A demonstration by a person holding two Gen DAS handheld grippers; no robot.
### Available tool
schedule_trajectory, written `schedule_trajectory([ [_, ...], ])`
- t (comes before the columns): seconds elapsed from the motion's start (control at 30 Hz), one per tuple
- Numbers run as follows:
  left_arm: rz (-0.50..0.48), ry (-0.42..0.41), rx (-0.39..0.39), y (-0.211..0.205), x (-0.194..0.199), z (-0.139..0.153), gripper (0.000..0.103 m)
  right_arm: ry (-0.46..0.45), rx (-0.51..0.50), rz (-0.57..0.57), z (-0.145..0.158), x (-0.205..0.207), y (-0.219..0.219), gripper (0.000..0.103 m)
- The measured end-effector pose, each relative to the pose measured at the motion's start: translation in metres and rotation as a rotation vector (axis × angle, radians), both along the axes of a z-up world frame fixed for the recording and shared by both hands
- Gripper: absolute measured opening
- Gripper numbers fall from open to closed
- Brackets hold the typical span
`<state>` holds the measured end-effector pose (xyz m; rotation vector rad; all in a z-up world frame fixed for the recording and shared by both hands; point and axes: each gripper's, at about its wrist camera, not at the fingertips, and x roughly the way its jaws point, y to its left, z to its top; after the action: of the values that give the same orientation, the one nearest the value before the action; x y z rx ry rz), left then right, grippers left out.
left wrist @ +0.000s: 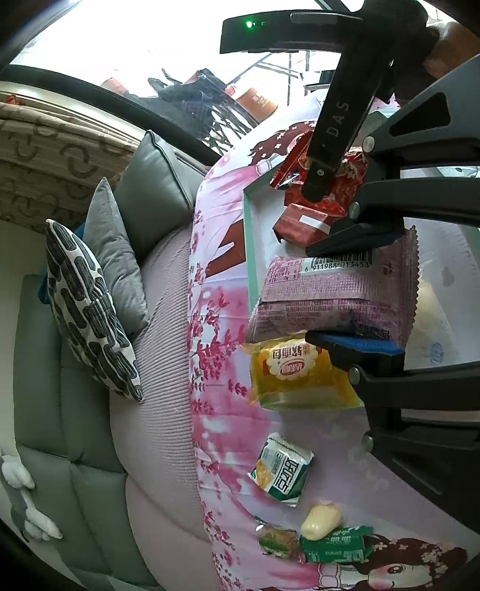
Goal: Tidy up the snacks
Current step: 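Carry the pink packet and red snack bag over the white tray, then open both tools to drop the pink packet and red bag in the tray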
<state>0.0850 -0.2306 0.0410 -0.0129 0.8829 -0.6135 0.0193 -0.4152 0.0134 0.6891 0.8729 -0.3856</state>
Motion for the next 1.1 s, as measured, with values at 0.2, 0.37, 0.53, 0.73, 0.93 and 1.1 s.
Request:
schedule_trajectory([
  [0.2,-0.009,0.023,-0.005,-0.006,0.002,-0.007,0.040,0.016,-0.001,0.008,-0.004,0.004,0.002,0.054],
  [0.37,-0.005,0.022,0.006,-0.008,0.004,-0.011,0.040,0.028,-0.004,0.018,-0.006,0.006,0.004,0.054],
  [0.53,-0.013,0.035,0.006,-0.011,0.006,-0.015,0.040,0.035,-0.007,0.019,-0.007,0.007,0.006,0.054],
  [0.73,-0.009,0.032,0.025,-0.012,0.006,-0.015,0.052,0.045,-0.016,0.021,-0.007,0.008,0.005,0.054],
  [0.93,0.015,0.051,0.037,-0.007,0.009,-0.012,0.058,0.064,-0.025,0.017,-0.006,0.009,0.004,0.055],
  [1.1,0.043,0.063,0.035,0.002,0.012,-0.006,0.071,0.085,-0.058,0.016,-0.003,0.010,0.005,0.064],
])
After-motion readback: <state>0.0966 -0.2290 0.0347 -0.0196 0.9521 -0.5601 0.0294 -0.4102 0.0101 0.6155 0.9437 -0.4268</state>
